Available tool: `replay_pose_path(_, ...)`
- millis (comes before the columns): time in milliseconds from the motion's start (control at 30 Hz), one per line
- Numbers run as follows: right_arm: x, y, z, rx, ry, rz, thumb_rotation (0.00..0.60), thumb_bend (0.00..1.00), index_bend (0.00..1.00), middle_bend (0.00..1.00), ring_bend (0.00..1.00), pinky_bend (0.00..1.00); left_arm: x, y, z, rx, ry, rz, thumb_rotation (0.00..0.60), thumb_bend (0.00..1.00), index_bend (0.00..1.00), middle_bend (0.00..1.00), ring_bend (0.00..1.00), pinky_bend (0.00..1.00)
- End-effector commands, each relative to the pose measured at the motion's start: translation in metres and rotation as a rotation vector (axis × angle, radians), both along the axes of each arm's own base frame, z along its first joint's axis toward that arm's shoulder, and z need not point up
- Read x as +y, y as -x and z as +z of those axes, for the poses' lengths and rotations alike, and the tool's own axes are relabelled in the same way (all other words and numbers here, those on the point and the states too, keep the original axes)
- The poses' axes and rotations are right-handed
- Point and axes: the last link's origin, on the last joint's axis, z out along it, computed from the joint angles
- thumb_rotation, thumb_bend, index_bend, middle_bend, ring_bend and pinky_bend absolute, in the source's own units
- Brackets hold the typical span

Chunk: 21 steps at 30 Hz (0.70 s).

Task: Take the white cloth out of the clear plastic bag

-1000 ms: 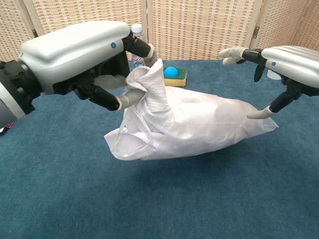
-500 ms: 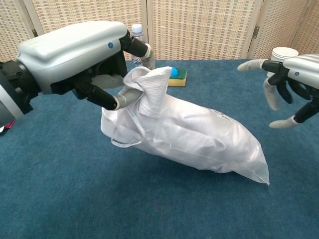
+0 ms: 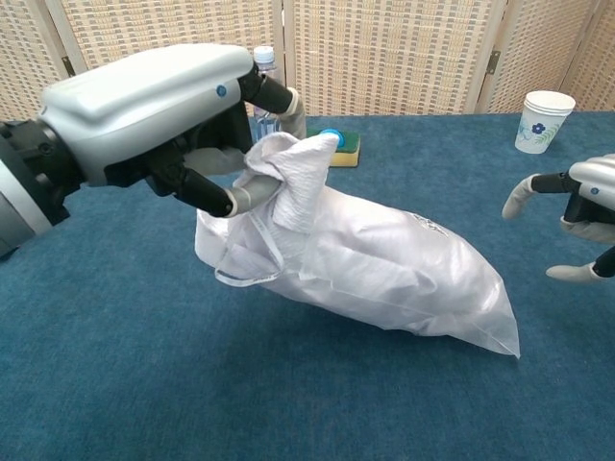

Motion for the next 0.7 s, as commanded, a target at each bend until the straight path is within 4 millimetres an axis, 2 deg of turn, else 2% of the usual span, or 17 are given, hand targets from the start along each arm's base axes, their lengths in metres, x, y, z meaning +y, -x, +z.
replay_pose_path(33, -0.008, -0.001, -0.003, 0.019, 0.001, 0.002, 0.6, 0.19, 0.34, 1.0, 1.0, 1.0, 0.0, 0.0, 0.0, 0.0, 0.001, 0.002, 0.6, 0.58, 0.7, 1.0, 0.93, 1.0)
replay_pose_path(367, -0.033, -0.01, -0.014, 0.08, -0.002, 0.022, 0.6, 0.24, 0.34, 1.0, 1.0, 1.0, 0.0, 0.001, 0.0, -0.001, 0.001, 0.004, 0.6, 0.58, 0.7, 1.0, 0.93, 1.0)
replay_pose_path(700, -0.053, -0.027, -0.029, 0.184, -0.004, 0.148, 0.6, 0.24, 0.34, 1.0, 1.0, 1.0, -0.001, 0.002, -0.001, -0.002, 0.004, 0.009, 0.6, 0.58, 0.7, 1.0, 0.93, 1.0)
